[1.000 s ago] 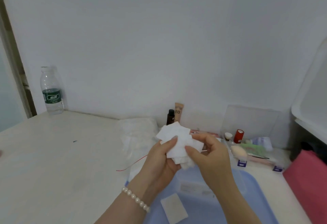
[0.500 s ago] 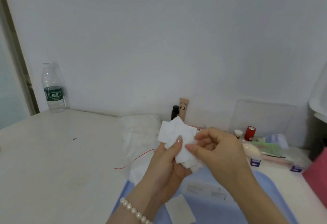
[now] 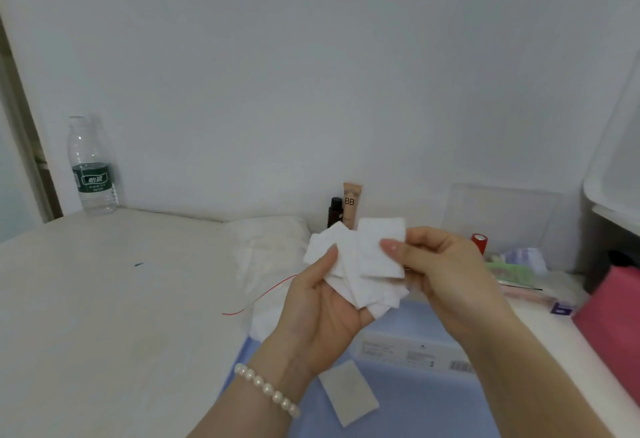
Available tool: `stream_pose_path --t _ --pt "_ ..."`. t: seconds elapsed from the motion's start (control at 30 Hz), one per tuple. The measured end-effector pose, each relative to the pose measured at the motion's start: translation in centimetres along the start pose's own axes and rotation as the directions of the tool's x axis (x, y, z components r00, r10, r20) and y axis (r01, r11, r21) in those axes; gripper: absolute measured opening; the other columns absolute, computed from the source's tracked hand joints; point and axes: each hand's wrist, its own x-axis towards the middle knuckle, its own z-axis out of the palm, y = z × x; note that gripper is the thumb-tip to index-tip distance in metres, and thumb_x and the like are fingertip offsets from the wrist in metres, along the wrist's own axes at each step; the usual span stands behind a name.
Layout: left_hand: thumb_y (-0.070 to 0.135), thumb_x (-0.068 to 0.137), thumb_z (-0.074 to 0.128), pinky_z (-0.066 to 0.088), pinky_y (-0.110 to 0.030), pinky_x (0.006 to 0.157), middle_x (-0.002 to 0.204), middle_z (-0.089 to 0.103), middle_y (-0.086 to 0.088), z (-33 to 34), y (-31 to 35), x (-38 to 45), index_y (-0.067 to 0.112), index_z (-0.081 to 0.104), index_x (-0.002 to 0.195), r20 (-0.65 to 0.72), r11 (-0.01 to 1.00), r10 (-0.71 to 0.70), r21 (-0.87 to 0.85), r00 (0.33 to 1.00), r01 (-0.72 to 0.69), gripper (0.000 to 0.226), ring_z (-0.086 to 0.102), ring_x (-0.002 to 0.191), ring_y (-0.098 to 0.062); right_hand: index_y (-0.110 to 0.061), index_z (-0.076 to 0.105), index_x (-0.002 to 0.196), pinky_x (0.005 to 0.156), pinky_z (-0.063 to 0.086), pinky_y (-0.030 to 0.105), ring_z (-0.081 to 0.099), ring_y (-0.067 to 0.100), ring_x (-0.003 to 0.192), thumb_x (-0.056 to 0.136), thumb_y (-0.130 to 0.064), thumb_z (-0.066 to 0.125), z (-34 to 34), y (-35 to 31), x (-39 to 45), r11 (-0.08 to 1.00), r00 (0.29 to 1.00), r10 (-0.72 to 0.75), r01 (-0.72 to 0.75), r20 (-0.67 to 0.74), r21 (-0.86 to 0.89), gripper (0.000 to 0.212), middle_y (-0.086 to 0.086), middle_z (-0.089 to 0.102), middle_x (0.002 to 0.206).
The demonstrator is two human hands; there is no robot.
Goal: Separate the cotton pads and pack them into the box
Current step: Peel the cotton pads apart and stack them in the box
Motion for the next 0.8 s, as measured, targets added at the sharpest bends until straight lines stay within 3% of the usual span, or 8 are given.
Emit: stream_pose_path --t 0.07,0.13,0.23,0.3,0.37,0.43,0.5,0.8 --pt "0.021 0.087 0.044 0.043 -0.051 0.098 0.122 0.062 -0.021 -0.3 0.0 0.1 -0.001 0.061 0.121 0.005 0.999 -0.031 -0.009 1.0 0.031 0.044 0.058 0.115 -0.036 -0.002 0.067 0.081 0.051 0.056 0.023 0.07 0.017 0.064 0.061 -0.011 0.068 -0.9 -0.4 0.4 0.989 0.997 0.071 -0.073 0.021 0.133 0.022 0.009 0.074 0.074" --pt "0.019 0.086 0.046 0.038 -0.053 0.104 0.127 0.058 -0.021 -0.8 0.0 0.3 -0.001 0.054 0.128 -0.021 0.999 -0.05 0.01 0.999 0.05 0.047 0.053 0.122 -0.037 -0.001 0.067 0.082 0.045 0.053 0.02 0.067 0.015 0.057 0.06 -0.013 0.067 -1.8 -0.8 0.4 0.982 0.992 0.109 -0.117 0.059 0.147 0.026 0.01 0.073 0.072" --pt "0.02 0.086 0.047 0.043 -0.053 0.098 0.127 0.059 -0.021 -1.0 0.0 0.4 0.001 0.049 0.131 -0.041 0.998 -0.05 0.029 0.998 0.052 0.05 0.054 0.121 -0.036 -0.005 0.071 0.068 0.038 0.047 0.018 0.062 0.014 0.047 0.057 -0.011 0.068 -2.3 -1.1 0.1 0.988 0.978 0.149 -0.153 0.145 0.015 0.013 0.01 0.069 0.063" --pt "0.022 0.086 0.046 0.046 -0.052 0.093 0.124 0.061 -0.02 -0.9 0.0 0.4 0.001 0.051 0.128 -0.043 0.997 -0.057 0.04 0.997 0.059 0.047 0.056 0.117 -0.036 0.001 0.07 0.074 0.035 0.044 0.018 0.059 0.014 0.044 0.054 -0.01 0.071 -2.0 -0.8 0.0 0.981 0.97 0.178 -0.162 0.164 -0.109 0.023 0.01 0.068 0.062" --pt "0.025 0.086 0.045 0.047 -0.052 0.091 0.123 0.061 -0.02 -0.8 0.0 0.3 0.001 0.052 0.127 -0.026 0.997 -0.074 0.034 0.997 0.075 0.048 0.058 0.115 -0.035 0.005 0.067 0.082 0.035 0.043 0.018 0.057 0.012 0.043 0.057 -0.006 0.077 -1.6 -0.3 0.0 0.965 0.974 0.188 -0.16 0.123 -0.206 0.03 0.01 0.067 0.061" --pt "0.026 0.085 0.045 0.05 -0.053 0.087 0.122 0.062 -0.021 -0.7 0.0 0.3 0.0 0.054 0.125 -0.009 0.997 -0.078 0.018 0.997 0.078 0.048 0.061 0.111 -0.036 0.001 0.065 0.075 0.035 0.042 0.018 0.052 0.008 0.039 0.066 -0.001 0.077 -1.2 0.2 0.2 0.957 0.982 0.172 -0.149 0.075 -0.249 0.015 0.004 0.063 0.053" --pt "0.026 0.086 0.045 0.05 -0.053 0.086 0.12 0.063 -0.022 -0.7 0.0 0.3 0.0 0.056 0.121 -0.007 0.998 -0.068 0.014 0.998 0.068 0.045 0.064 0.106 -0.035 -0.005 0.062 0.067 0.036 0.041 0.018 0.051 0.006 0.037 0.069 -0.001 0.076 -0.9 0.6 0.4 0.956 0.988 0.148 -0.13 0.047 -0.262 0.015 -0.001 0.062 0.048" --pt "0.028 0.088 0.041 0.044 -0.053 0.095 0.125 0.059 -0.024 -0.9 -0.1 0.5 0.001 0.051 0.126 0.012 0.998 -0.053 0.04 0.999 0.053 0.048 0.055 0.119 -0.038 -0.008 0.06 0.063 0.035 0.039 0.018 0.051 0.007 0.036 0.07 -0.006 0.078 -0.2 1.6 0.4 0.949 0.999 0.054 -0.053 -0.007 -0.312 0.019 -0.005 0.06 0.044"
